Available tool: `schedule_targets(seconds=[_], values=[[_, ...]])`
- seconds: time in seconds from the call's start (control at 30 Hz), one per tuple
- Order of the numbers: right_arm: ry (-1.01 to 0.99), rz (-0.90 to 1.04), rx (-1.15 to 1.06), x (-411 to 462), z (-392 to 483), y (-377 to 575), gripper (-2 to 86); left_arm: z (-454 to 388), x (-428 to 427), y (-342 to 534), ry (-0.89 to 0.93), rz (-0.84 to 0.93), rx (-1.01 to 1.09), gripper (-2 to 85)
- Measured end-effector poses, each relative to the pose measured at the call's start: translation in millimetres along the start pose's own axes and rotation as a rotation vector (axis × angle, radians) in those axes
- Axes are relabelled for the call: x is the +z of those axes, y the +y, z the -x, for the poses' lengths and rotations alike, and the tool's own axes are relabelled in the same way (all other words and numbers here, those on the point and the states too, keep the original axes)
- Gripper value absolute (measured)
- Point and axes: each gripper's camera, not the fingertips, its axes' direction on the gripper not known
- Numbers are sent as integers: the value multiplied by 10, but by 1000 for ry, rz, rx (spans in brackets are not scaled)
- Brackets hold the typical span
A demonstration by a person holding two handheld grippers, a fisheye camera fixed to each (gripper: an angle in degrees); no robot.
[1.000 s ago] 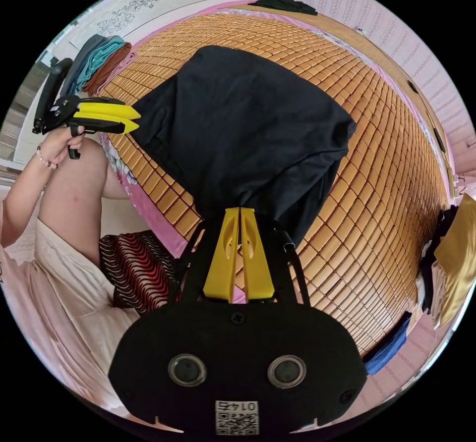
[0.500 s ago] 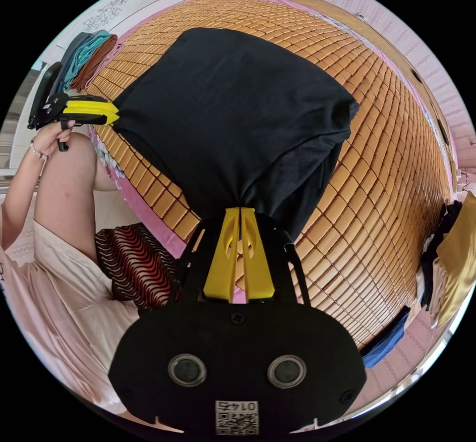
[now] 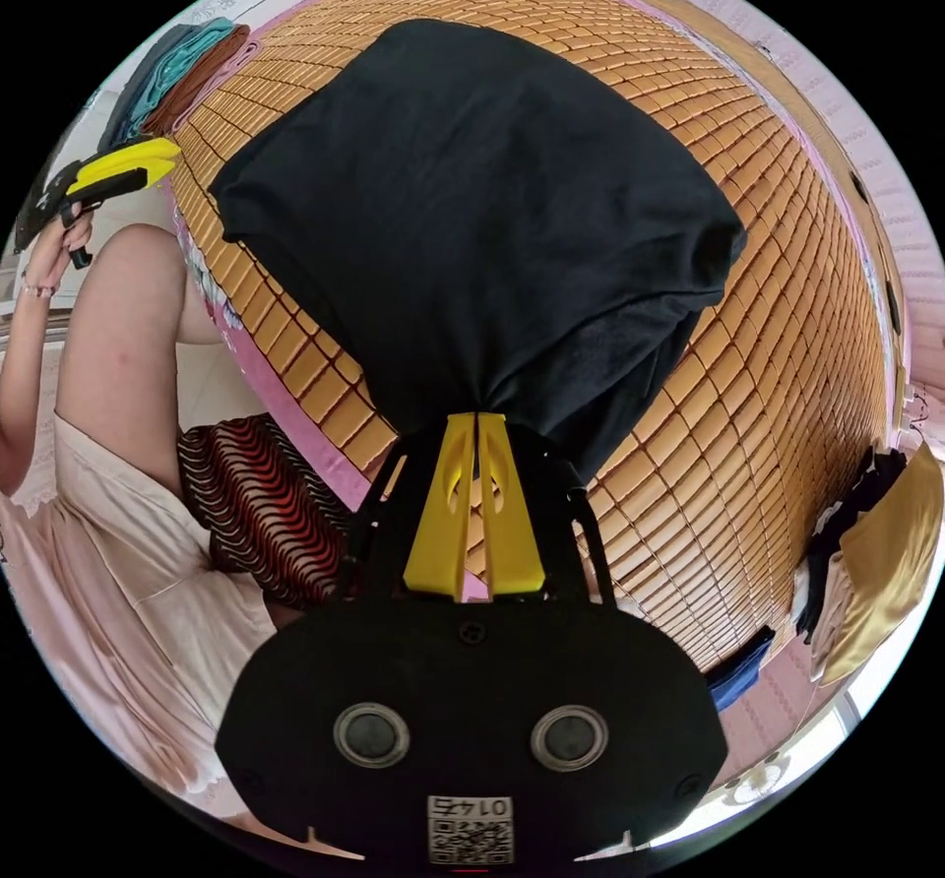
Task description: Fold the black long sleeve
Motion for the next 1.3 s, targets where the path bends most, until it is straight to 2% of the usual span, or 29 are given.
schedule_targets(seconds=[0.2,0.37,0.53,0.6,0.77,0.87,0.97,1.0,1.17,1.3], values=[[107,14,-50,18,268,-241,-4,-334,56,-139,109,-30,101,47],[79,3,-47,4,281,-374,-5,-995,364,-571,235,-103,219,22],[77,68,-67,-164,189,-511,-5,-1466,953,-772,250,-64,267,-7],[111,26,-76,-407,130,-671,-5,-1574,1202,-703,195,16,273,-9],[76,-82,-139,-745,106,-1499,-5,-1718,1120,-654,161,8,409,-10],[147,-44,-162,-647,105,-2099,-6,-1697,1101,-608,190,-8,402,-10],[95,66,-146,-317,49,-2490,-6,-1676,1079,-560,218,-20,385,-10],[101,25,-137,-304,38,-2530,-7,-1688,1069,-553,221,-19,390,-10],[58,179,-220,-426,-81,-2693,-9,-1735,1024,-549,231,-2,422,-10],[88,194,-167,-526,-345,-2818,-8,-1756,977,-502,243,-6,424,-10]])
